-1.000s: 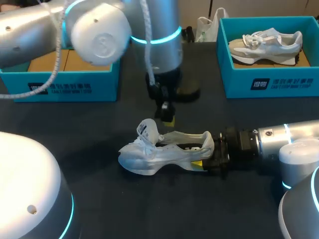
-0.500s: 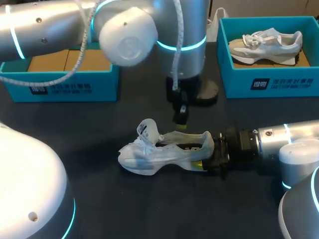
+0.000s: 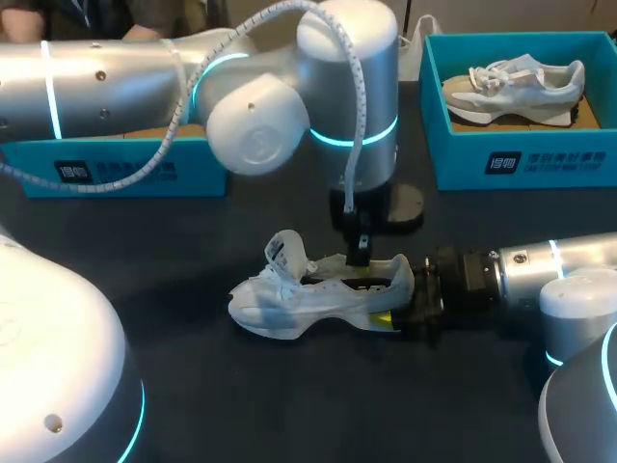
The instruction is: Take the shoe out of the shoebox, open the shoe tongue, remove and reinsert the insole, then place the shoe into the shoebox
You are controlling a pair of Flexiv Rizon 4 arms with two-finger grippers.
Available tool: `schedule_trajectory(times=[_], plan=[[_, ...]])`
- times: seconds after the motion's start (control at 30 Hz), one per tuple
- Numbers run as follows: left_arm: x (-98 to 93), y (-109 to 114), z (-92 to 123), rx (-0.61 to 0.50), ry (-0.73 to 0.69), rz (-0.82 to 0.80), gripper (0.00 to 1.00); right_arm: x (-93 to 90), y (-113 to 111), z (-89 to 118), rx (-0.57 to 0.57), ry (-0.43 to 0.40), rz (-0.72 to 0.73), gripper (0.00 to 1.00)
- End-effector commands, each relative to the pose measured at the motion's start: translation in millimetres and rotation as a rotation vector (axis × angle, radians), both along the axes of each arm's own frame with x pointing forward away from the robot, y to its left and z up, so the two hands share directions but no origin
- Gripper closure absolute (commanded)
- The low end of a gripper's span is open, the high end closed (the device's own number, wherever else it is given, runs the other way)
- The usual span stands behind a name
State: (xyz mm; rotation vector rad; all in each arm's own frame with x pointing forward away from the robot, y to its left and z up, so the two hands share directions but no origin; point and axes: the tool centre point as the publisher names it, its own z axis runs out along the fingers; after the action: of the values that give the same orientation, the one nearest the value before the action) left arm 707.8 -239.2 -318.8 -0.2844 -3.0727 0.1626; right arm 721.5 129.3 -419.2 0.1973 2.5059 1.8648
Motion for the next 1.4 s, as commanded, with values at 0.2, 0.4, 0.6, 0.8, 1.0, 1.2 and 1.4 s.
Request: schedule_trajectory(times=[0.2, 0.4, 0.6, 0.8, 1.0, 1.2, 1.4], plan=[[-4.7, -4.6, -20.1, -0.021, -0.032, 0.021, 1.0, 0.2, 0.3, 0.2, -0.004, 0.002, 0.0, 1.0], [5.7, -7.8, -33.8, 0.006, -0.017, 0.032, 1.0, 0.2, 0.3, 0.2, -0.004, 0.002, 0.0, 1.0], [7.0, -2.2, -43.1, 0.02, 0.002, 0.038, 1.0, 0.2, 0.3, 0.2, -0.004, 0.002, 0.0, 1.0], [9.5, 1.9, -53.5, 0.046, 0.022, 0.044, 1.0, 0.2, 0.3, 0.2, -0.004, 0.002, 0.0, 1.0], [4.6, 12.2, -63.8, 0.074, 0.041, 0.032, 1.0, 0.2, 0.3, 0.2, -0.004, 0.002, 0.0, 1.0], [-5.1, 27.2, -67.6, 0.087, 0.054, 0.02, 1.0, 0.2, 0.3, 0.2, -0.004, 0.002, 0.0, 1.0], [-7.9, 36.9, -71.2, 0.092, 0.087, 0.028, 1.0, 0.2, 0.3, 0.2, -0.004, 0.002, 0.0, 1.0]])
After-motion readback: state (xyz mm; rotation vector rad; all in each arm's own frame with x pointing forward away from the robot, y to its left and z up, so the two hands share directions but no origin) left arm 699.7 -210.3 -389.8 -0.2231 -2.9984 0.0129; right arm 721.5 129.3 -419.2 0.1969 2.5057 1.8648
